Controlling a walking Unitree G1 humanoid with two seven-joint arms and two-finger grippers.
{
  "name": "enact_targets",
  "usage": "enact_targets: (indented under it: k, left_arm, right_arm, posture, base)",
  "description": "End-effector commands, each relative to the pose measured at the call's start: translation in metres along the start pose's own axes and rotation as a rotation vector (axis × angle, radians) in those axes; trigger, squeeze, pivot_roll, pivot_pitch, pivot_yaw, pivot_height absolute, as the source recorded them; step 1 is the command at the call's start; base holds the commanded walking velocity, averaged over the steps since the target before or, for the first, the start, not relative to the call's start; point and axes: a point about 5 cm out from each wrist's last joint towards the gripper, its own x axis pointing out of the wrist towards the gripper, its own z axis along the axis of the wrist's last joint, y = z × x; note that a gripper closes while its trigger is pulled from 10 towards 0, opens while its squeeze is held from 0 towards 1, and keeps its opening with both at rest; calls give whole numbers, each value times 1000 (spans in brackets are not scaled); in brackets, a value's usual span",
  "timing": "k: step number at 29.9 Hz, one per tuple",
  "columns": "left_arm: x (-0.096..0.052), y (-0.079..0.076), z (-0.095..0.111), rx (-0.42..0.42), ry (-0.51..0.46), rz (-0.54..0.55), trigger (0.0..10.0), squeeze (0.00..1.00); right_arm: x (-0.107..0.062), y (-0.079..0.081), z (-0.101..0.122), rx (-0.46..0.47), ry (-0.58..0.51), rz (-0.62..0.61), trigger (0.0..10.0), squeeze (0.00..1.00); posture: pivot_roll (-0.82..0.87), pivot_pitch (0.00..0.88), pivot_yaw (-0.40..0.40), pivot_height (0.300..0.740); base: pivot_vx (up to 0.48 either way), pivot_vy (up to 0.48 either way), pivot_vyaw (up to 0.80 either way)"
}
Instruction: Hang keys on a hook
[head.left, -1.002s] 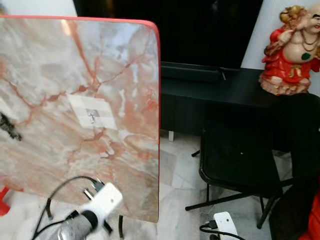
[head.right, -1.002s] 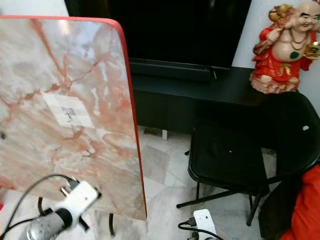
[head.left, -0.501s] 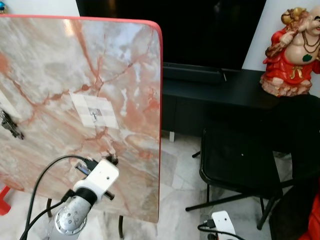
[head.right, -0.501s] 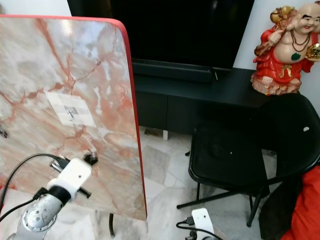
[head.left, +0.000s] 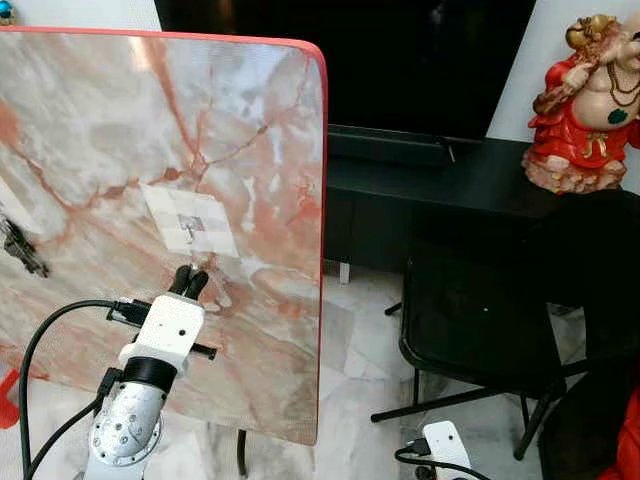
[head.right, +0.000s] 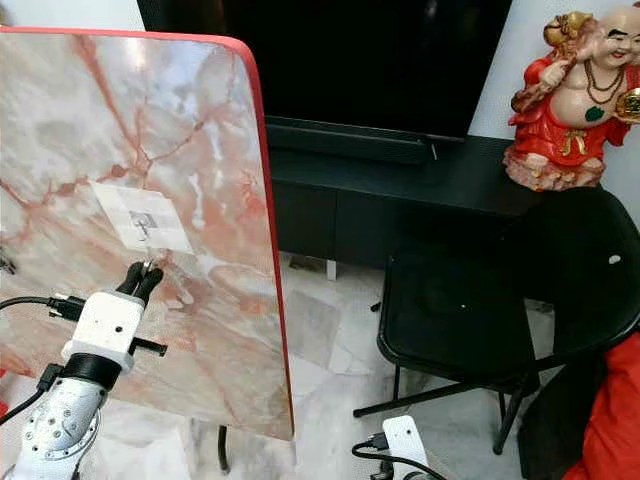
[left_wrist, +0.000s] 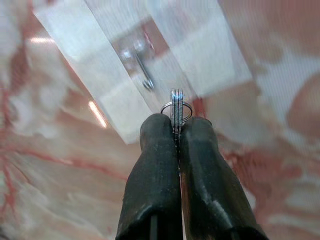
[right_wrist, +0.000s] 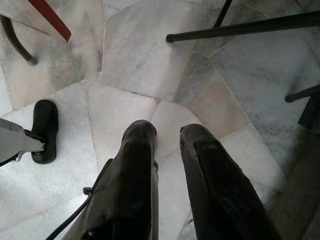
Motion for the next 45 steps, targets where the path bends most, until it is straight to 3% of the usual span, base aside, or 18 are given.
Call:
enact_targets:
  k: [1, 15, 28, 34, 45]
  left_arm:
    - [2, 4, 5, -11, -36, 29, 10000, 0]
    - [9, 9, 9, -27, -72, 69, 10000, 0]
    - [5, -1, -5, -39, -3, 26, 10000, 0]
    - [8, -4, 5, -58, -53, 17, 10000, 0]
    - [13, 7, 18, -57, -126, 72, 10000, 0]
  right_arm:
    - [0, -2, 2, -8, -10, -7, 10000, 0]
    - [0, -2, 3, -15, -15, -7, 10000, 0]
    - [0, -2, 3, -13, -21, -10, 10000, 0]
    - [0, -2, 3, -13, -24, -13, 10000, 0]
    - [0, -3, 4, -12, -29, -17, 10000, 0]
  posture:
    - [47, 25, -28, 740]
    - [50, 25, -32, 740]
    - [48, 25, -30, 740]
    - [49, 24, -32, 740]
    - [50, 23, -33, 740]
  base:
    - [0, 0, 0]
    - [0, 0, 0]
    - [0, 0, 0]
    - [0, 0, 0]
    - [0, 0, 0]
